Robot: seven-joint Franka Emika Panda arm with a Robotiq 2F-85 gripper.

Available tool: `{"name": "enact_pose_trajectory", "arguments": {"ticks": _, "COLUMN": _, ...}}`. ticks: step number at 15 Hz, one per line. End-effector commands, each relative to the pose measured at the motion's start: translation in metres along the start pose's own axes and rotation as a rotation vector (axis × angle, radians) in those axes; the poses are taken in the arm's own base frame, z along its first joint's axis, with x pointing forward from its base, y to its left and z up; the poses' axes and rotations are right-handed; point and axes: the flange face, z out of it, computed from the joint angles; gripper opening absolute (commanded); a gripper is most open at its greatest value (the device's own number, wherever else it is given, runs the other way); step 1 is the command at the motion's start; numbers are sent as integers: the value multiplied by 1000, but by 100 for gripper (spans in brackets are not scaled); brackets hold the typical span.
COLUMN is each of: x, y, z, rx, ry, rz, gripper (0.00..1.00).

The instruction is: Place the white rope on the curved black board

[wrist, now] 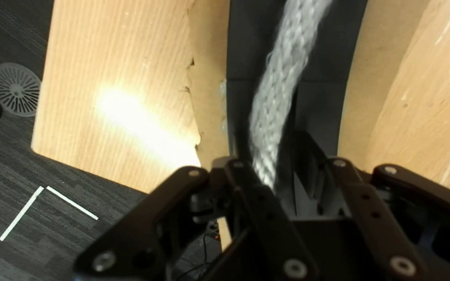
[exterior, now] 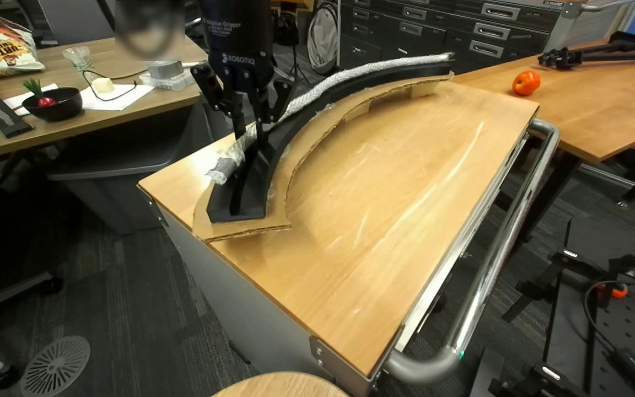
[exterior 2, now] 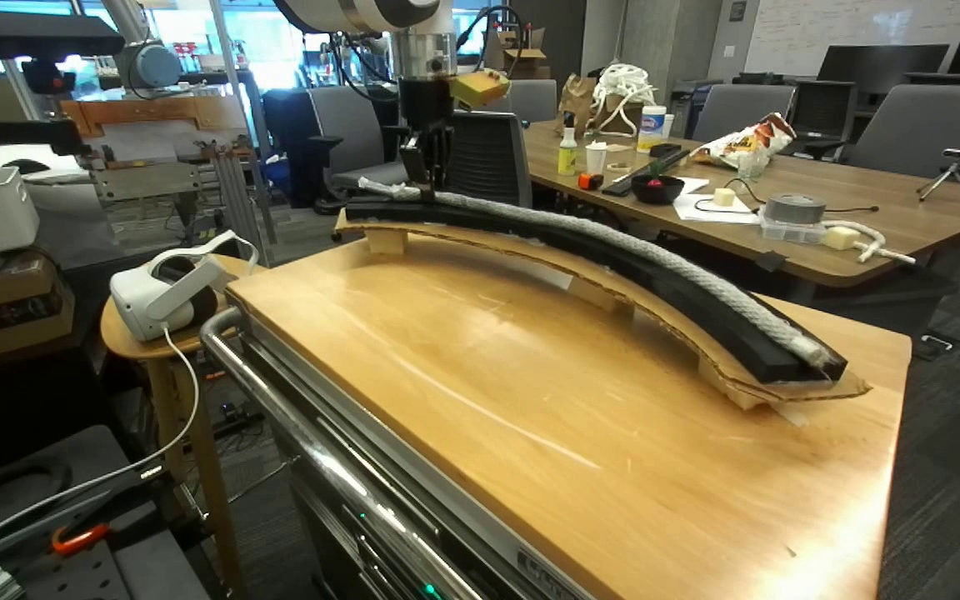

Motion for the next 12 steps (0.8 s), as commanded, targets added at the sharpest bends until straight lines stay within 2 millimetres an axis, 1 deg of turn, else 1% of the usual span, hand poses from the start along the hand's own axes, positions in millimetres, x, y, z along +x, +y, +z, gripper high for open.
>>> {"name": "enact_pose_trajectory", "arguments": {"ticks": 1, "x": 0, "y": 12, "z": -2, "rx": 19, "ry": -14, "rz": 13, "gripper": 13}}
{"name": "enact_pose_trajectory", "arguments": {"ticks": 2, "x": 1, "y": 11, "z": -4, "rx": 21, "ry": -12, "rz": 13, "gripper": 4}}
{"name": "enact_pose_trajectory", "arguments": {"ticks": 3, "x": 1, "y": 11, "z": -5, "rx": 25, "ry": -10, "rz": 10, "gripper": 1}}
{"name": "enact_pose_trajectory", "arguments": {"ticks": 4, "x": 3, "y": 9, "z": -7, "rx": 29, "ry": -6, "rz": 3, "gripper": 2}}
{"name": "enact_pose_trajectory", "arguments": {"ticks": 5, "x": 5, "y": 8, "z": -9, "rx": 32, "ry": 1, "rz": -6, "gripper": 6}}
{"name": "enact_pose_trajectory", "arguments": {"ticks": 10, "x": 28, "y": 4, "z": -18, "rx": 33, "ry": 36, "rz": -78, "gripper": 7}}
{"name": "enact_pose_trajectory", "arguments": {"ticks": 11, "x": 34, "y": 4, "z": -17, "rx": 33, "ry": 41, "rz": -122, "gripper": 8}}
{"name": "enact_pose_trajectory", "arguments": {"ticks": 12, "x": 38, "y": 4, "z": -17, "rx": 34, "ry": 40, "rz": -161, "gripper": 8}}
